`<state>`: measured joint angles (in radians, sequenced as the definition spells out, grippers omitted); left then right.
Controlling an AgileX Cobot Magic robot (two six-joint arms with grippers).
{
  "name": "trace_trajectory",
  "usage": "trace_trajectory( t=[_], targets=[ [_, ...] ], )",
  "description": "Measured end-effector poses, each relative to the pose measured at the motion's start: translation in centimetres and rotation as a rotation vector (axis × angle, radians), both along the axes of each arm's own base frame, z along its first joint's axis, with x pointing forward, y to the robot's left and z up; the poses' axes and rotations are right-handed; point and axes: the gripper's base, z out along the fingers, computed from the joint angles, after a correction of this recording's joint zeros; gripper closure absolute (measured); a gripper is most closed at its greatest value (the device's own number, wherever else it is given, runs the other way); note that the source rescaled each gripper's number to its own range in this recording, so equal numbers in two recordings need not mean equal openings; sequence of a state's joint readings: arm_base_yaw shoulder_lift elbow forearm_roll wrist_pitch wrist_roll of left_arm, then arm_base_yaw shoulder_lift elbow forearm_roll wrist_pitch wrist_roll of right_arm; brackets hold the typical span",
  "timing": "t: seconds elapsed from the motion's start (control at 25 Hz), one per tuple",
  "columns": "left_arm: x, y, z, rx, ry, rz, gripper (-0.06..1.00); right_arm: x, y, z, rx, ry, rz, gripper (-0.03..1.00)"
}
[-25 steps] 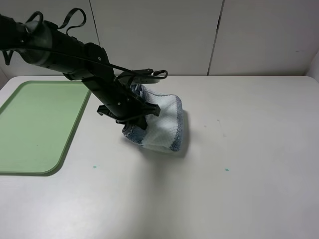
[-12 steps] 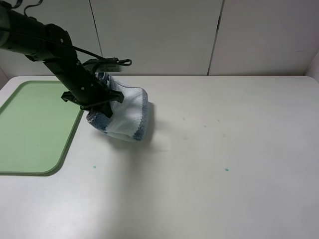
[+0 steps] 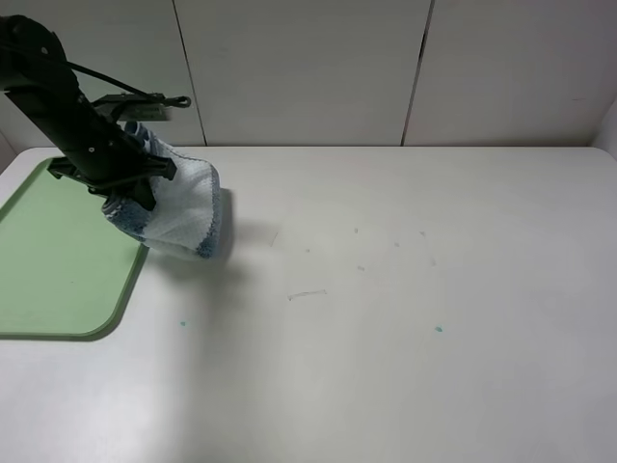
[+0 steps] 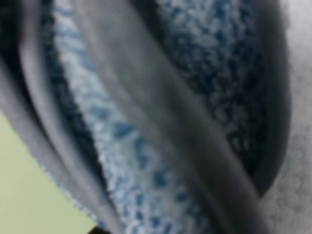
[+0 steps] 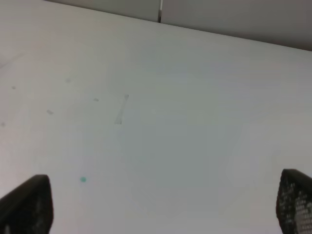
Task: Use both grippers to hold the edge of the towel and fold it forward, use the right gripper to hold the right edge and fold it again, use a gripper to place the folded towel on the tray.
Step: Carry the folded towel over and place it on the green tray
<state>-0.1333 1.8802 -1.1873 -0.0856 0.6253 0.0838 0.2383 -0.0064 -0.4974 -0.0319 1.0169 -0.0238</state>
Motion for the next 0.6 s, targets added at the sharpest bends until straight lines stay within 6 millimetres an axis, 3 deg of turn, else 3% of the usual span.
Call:
trace_trajectory(
  t=[0.6],
  targets=[
    [0.1,6.7,0.0,0.119,0.019,0.079,0.76,0.0,0.0,0.0,0.000,0.000,0.000,-0.03]
  ],
)
